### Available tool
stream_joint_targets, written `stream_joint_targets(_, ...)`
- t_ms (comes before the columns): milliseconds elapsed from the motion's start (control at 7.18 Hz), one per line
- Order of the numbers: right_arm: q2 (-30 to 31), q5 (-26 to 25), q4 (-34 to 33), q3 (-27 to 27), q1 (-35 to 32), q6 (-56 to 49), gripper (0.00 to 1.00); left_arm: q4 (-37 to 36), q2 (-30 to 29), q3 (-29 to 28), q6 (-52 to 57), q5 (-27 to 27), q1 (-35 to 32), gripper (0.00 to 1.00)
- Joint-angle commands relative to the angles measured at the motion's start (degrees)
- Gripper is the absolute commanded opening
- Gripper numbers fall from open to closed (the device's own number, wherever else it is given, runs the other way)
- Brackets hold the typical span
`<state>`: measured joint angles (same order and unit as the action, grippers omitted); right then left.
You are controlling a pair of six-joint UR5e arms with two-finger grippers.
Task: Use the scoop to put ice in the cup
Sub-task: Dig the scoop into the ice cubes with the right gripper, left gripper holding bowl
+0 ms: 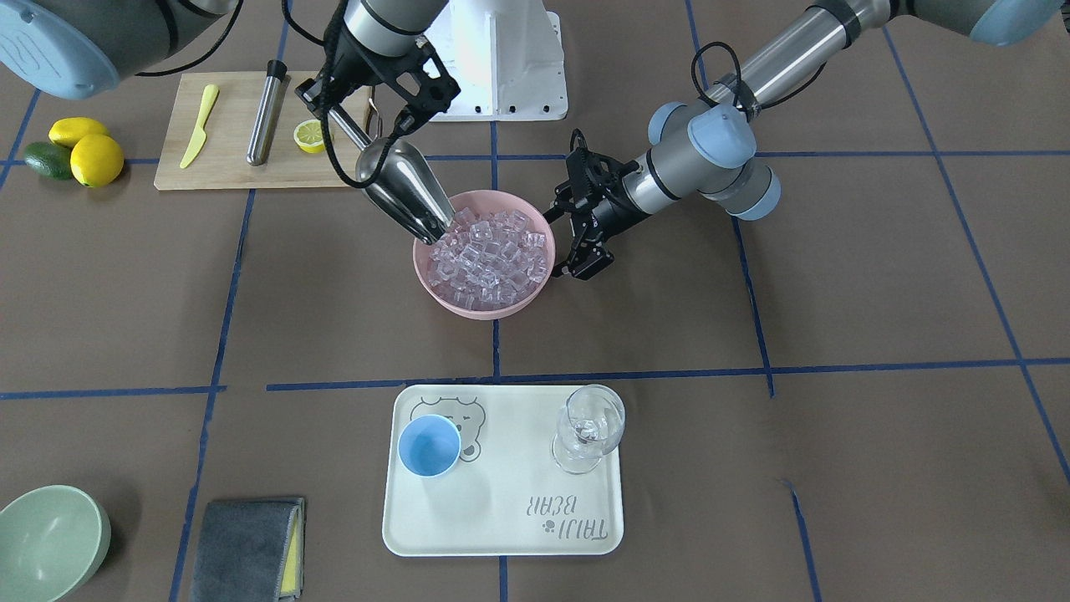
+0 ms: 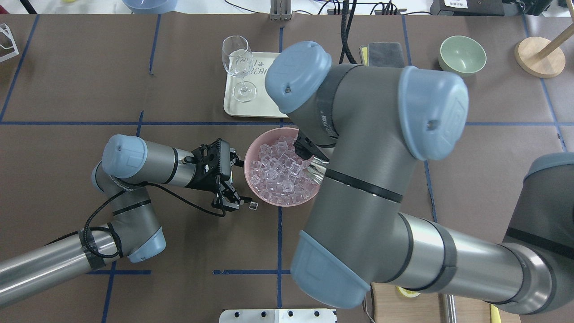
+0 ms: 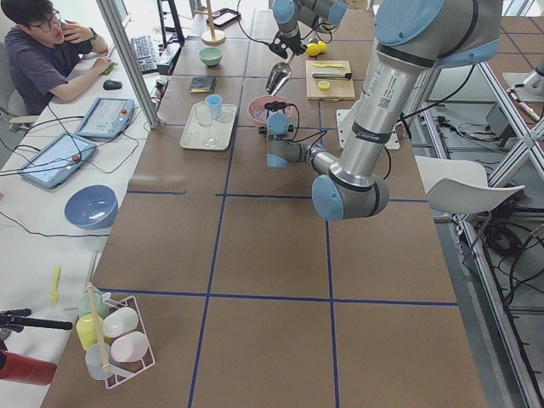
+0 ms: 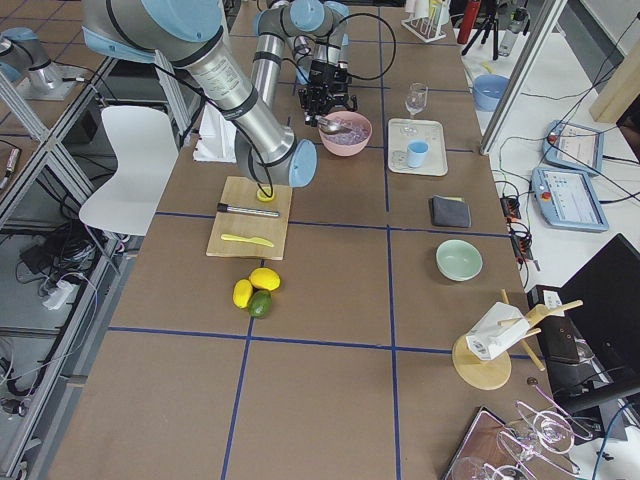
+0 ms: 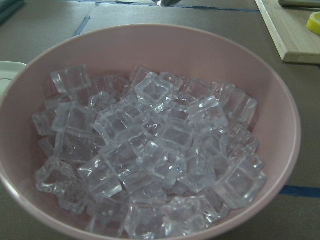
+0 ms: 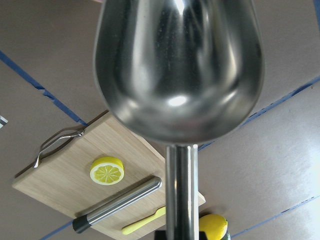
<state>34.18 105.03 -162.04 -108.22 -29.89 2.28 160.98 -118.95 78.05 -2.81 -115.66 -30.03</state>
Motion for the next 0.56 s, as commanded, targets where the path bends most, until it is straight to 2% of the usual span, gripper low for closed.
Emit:
stream_joint_targets(0, -4.54, -0.09, -1.26, 7.64, 0.01, -5.5, 0.0, 0.03, 0.03, 0.0, 0.0, 0.0, -0.03, 1.0)
stream_joint_targets(139, -5.95, -0.09, -1.26, 11.33, 0.01, -6.14, 0.0, 0.47, 0.03, 0.0, 0.0, 0.0, -0.03, 1.0)
stream_joint_targets(418, -5.88, -0.09, -1.26, 12.94, 0.01, -6.32, 0.0, 0.65, 0.03, 0.0, 0.0, 0.0, -0.03, 1.0)
